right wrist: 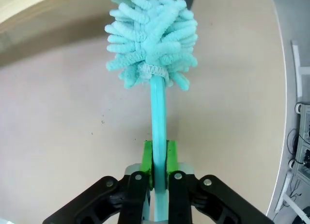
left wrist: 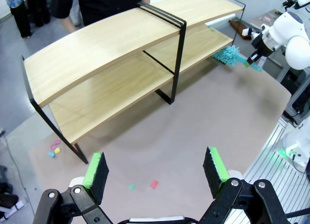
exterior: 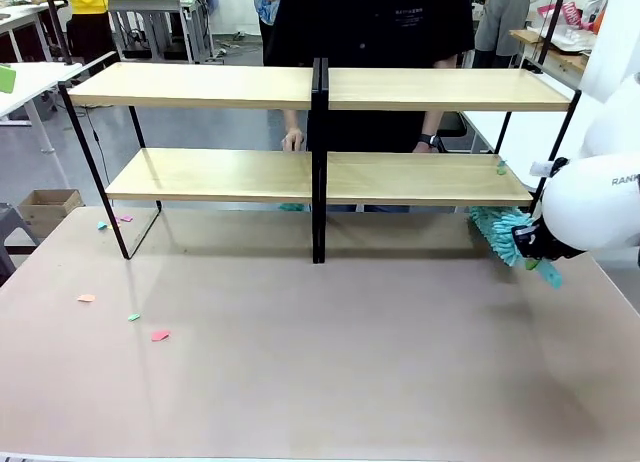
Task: Clean the shelves.
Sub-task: Clean another randomly selected level of the Shelf with the Duster.
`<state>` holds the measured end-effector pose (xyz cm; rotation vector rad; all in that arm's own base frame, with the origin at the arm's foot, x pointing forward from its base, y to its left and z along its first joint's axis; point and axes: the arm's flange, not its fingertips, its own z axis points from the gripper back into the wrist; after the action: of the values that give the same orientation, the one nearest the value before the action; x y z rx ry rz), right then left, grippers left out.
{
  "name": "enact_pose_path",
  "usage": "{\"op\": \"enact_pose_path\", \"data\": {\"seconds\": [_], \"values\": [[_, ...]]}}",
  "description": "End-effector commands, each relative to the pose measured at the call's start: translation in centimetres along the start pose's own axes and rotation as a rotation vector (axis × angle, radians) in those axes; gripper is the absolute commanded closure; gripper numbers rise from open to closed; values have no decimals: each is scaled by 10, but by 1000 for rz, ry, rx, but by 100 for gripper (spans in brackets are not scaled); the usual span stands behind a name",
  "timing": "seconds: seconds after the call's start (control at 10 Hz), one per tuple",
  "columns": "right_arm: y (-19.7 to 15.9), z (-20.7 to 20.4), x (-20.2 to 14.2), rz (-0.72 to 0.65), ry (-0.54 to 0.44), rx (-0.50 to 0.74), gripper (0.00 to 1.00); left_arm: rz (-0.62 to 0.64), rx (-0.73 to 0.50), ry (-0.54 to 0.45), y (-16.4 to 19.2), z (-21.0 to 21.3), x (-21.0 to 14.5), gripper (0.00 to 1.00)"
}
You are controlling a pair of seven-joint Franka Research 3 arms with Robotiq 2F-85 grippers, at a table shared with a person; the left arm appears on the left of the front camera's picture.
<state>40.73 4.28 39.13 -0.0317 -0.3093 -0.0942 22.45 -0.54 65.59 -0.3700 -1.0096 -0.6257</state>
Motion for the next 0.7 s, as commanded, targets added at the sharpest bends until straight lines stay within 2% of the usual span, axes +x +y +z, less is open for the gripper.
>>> {"op": "enact_pose_path", "data": {"seconds": [0.0, 0.1, 0.3, 0.6], "values": [[-14, -26, -89, 54, -36, 31, 87, 0, 2, 1, 0, 0, 0, 0], [-16, -25, -90, 63, -15, 57, 87, 0, 2, 1, 0, 0, 0, 0], [-16, -17, -93, 90, 32, 200, 87, 0, 2, 1, 0, 0, 0, 0], [-23, 11, -118, 108, 117, 381, 87, 0, 2, 1, 0, 0, 0, 0]]}}
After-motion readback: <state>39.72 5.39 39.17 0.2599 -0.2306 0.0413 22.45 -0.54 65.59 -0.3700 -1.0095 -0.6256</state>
